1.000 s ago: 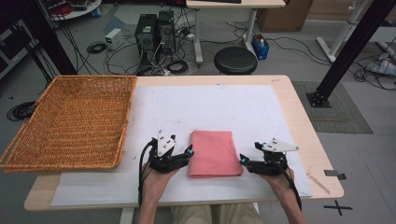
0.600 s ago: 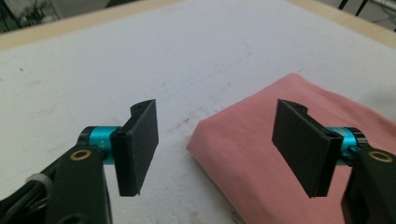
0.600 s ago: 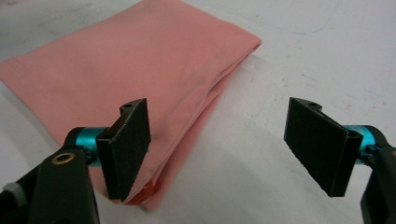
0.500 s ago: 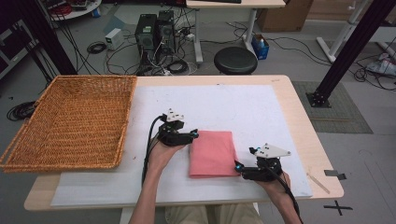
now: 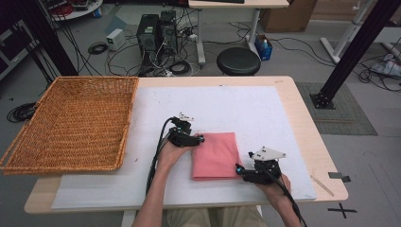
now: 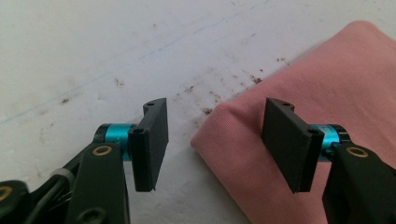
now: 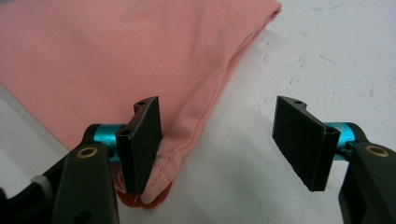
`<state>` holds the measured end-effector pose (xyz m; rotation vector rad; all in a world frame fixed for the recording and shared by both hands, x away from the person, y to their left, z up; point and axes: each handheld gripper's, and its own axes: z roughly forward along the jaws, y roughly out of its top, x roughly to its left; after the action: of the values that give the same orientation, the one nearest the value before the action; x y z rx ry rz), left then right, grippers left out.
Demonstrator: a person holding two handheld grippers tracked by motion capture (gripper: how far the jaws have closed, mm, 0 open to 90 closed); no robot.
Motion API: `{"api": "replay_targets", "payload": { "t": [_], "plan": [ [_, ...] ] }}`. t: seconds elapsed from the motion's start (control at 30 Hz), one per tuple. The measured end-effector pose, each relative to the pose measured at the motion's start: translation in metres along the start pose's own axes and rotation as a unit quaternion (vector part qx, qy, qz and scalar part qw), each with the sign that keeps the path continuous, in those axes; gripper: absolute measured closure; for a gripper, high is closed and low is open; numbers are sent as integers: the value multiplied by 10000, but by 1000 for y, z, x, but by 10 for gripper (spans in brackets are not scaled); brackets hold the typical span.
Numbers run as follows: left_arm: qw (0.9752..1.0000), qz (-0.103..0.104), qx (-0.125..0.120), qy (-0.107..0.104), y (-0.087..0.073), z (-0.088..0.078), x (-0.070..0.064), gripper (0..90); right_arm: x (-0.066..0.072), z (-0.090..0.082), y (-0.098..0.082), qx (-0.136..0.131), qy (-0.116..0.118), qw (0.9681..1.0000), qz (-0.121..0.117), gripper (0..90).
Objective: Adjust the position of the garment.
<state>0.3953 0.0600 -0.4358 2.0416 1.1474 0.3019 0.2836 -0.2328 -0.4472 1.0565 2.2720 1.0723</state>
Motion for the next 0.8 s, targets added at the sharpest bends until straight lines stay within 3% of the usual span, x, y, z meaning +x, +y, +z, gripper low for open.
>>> {"api": "replay_targets", "payload": {
  "t": [0.03, 0.2, 0.37, 0.57, 0.7, 0.8],
  "plan": [
    [10000, 7, 30, -5, -1, 1, 0, 411, -1, 0, -2, -25, 28, 9999, 105, 328],
    [9999, 62, 71, 49, -5, 4, -2, 412, -2, 0, -3, -75, 45, 9998, 163, 328],
    [9992, 354, 88, 172, -7, 4, -10, 439, -1, 0, -4, -88, 20, 9999, 142, 328],
    [9993, 299, 10, 227, -10, 4, -13, 464, 0, -1, -4, -103, -12, 9999, 121, 328],
    [9987, 337, 27, 371, -9, 5, -15, 409, 0, -1, -4, -116, -29, 9999, 106, 328],
    [9990, 377, 39, 234, -9, 4, -15, 442, 0, -1, -4, -132, -25, 9999, 86, 328]
  ]
}}
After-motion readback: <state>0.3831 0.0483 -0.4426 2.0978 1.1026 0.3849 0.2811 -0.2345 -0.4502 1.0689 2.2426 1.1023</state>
